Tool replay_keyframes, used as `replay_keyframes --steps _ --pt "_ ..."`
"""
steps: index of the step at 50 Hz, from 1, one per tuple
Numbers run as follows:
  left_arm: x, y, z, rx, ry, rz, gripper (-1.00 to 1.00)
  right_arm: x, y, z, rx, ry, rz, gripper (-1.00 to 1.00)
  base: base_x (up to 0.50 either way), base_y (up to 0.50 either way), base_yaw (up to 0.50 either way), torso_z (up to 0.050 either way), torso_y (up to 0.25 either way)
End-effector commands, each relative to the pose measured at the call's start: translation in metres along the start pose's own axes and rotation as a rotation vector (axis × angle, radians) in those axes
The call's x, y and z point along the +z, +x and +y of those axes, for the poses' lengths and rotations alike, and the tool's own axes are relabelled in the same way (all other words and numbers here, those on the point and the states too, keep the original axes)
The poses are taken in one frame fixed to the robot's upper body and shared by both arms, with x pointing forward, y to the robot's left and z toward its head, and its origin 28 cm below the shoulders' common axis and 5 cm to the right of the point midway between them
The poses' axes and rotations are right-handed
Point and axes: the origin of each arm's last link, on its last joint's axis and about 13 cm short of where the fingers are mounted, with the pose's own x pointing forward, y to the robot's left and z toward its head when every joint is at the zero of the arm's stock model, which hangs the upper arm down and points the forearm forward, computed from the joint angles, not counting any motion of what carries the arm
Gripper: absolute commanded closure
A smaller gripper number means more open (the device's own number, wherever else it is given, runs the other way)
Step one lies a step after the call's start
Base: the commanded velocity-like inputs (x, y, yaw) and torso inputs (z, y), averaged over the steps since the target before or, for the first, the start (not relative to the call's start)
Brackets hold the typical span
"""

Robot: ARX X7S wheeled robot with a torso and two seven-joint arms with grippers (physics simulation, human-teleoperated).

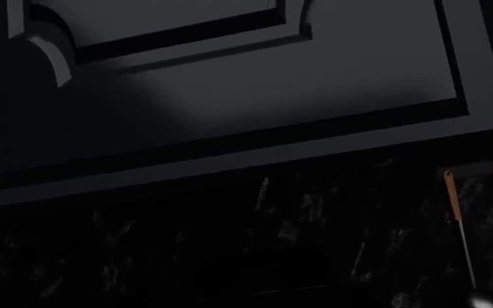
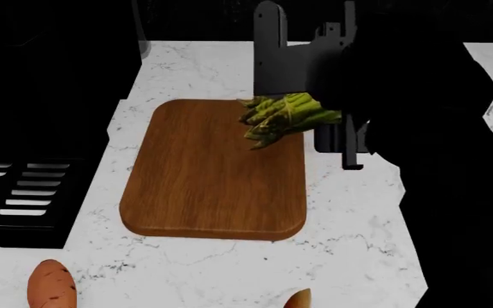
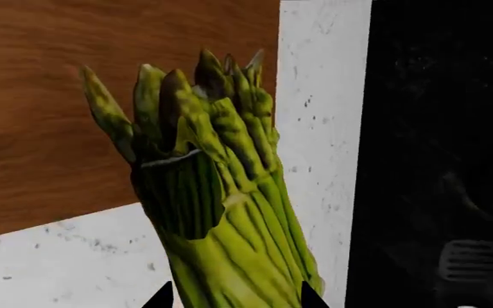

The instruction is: Clear the non-vegetable object off the cutting board and place the vegetables onto it.

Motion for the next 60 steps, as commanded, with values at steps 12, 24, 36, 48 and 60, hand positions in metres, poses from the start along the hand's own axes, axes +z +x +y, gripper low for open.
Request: replay_keyframes --steps 12,24,36,48,60 --pt "0.006 -0.003 -0.001 -0.008 -0.002 -0.016 -1.00 -0.060 -0.017 0.011 -0.090 0.229 0.167 1.00 0.00 0.00 0.00 0.000 0.000" --pt "0.007 -0.001 -0.001 -0.007 -0.003 -0.017 -1.00 -0.086 -0.021 0.024 -0.081 0.343 0.257 1.00 0.00 0.00 0.00 0.000 0.000" --pt "0.012 -0.004 0.002 0.004 -0.001 -0.022 -1.00 -0.103 -0.015 0.044 -0.033 0.423 0.361 1.00 0.00 0.00 0.00 0.000 0.000" --pt "0.010 -0.005 0.004 0.008 0.001 -0.026 -1.00 -0.106 -0.008 0.056 0.012 0.450 0.391 1.00 0.00 0.00 0.00 0.000 0.001" --pt "0.012 -0.009 0.005 0.009 -0.003 -0.033 -1.00 -0.095 -0.034 0.050 -0.025 0.440 0.316 -1.00 0.00 0.00 0.00 0.000 0.000"
